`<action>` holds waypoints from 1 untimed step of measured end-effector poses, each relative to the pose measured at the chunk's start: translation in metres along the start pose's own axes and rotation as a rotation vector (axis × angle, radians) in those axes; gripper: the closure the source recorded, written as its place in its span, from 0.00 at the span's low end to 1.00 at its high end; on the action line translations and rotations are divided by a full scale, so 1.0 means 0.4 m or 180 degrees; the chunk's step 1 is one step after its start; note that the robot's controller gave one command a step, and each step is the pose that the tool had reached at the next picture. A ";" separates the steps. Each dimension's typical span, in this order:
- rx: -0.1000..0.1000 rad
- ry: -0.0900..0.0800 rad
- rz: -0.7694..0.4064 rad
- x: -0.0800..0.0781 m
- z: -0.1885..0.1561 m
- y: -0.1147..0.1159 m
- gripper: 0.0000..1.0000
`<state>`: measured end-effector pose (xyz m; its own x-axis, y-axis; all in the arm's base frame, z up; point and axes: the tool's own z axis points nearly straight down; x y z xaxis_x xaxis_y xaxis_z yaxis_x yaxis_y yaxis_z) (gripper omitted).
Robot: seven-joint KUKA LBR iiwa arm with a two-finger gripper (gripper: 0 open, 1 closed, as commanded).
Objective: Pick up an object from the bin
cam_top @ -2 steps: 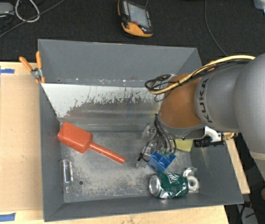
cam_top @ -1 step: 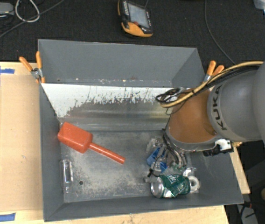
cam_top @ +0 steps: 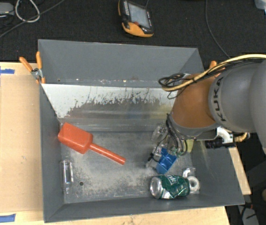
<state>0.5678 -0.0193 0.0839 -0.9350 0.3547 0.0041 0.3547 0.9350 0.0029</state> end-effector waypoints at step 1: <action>0.0008 0.0022 -0.0399 0.049 0.020 -0.051 0.00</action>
Offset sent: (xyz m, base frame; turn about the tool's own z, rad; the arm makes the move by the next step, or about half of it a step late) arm 0.0419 -0.0130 -0.0139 -0.0735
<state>0.5423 -0.0314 0.0758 -0.9719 0.2351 0.0108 0.2351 0.9720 0.0014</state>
